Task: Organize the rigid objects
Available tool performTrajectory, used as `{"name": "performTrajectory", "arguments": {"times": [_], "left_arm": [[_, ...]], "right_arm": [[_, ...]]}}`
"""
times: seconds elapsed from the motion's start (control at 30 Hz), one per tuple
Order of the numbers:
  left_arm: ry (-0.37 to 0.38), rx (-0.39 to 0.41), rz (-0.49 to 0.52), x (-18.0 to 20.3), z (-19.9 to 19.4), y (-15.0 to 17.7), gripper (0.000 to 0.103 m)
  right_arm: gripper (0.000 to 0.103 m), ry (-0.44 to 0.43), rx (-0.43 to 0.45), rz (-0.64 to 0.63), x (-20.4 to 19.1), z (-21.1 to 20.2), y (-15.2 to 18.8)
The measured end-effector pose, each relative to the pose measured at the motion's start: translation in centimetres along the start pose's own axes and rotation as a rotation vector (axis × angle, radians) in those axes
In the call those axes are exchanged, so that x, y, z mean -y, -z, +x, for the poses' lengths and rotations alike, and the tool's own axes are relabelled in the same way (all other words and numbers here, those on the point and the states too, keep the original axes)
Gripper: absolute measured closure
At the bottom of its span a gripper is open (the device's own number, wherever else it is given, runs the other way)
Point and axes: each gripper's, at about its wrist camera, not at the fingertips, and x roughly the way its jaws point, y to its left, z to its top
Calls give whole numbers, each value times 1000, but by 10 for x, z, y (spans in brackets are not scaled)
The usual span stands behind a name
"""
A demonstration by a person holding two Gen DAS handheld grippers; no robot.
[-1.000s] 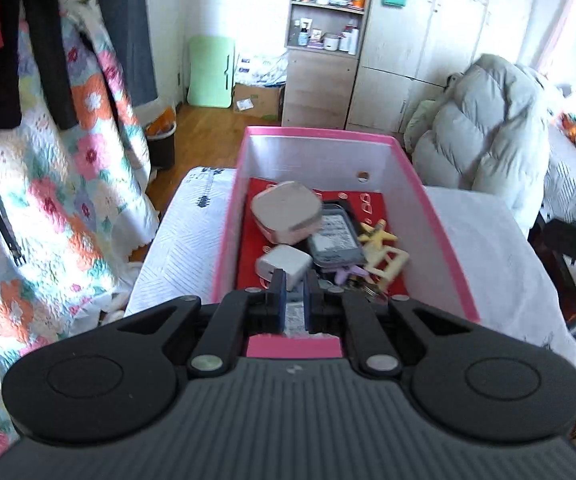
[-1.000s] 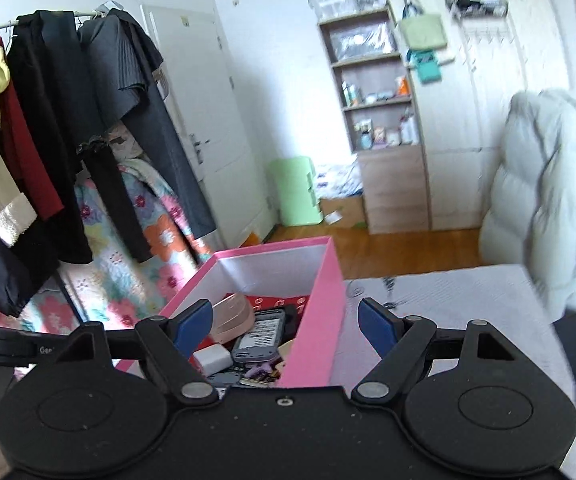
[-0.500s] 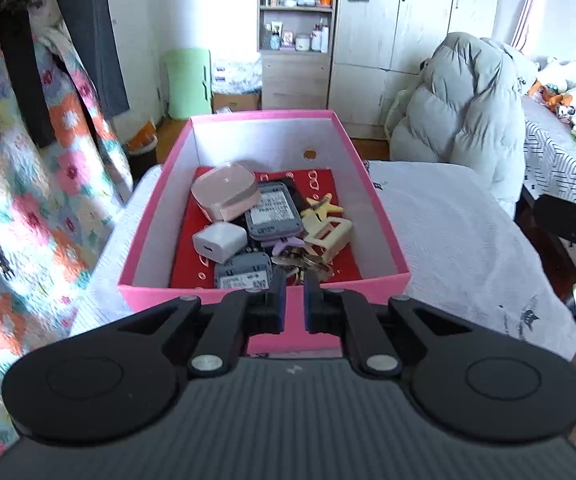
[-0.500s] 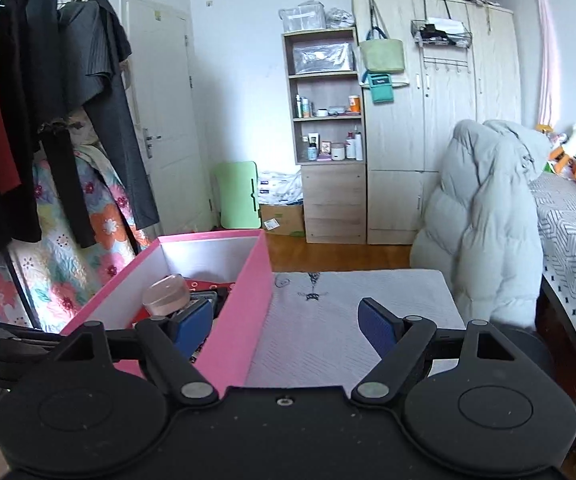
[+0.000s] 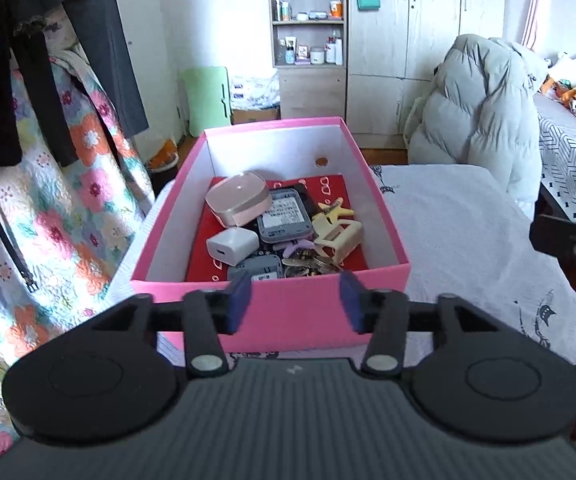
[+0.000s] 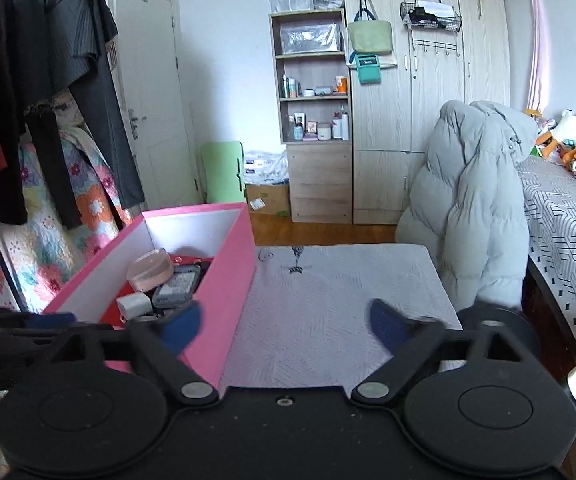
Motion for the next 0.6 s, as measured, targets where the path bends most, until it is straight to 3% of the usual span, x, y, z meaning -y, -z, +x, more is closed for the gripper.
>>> {"name": "performTrajectory", "arguments": {"times": [0.07,0.13,0.2,0.4,0.6], "left_arm": [[-9,16,10,1,-3,0,48],[-16,19,6,2,-4,1,26],[-21,25,-12,1,-5,1,15],[-46,35,-33,-2,-8,2,5],[-49,29,-45,-1,-10,4,3]], "right_arm": [[2,11,2,-2,1,-1,2],[2,6,-6,8,3,-1,3],[2,2,-11,20,5,-1,3],[2,7,-9,16,7,-3,3],[2,8,-7,18,7,-4,4]]}}
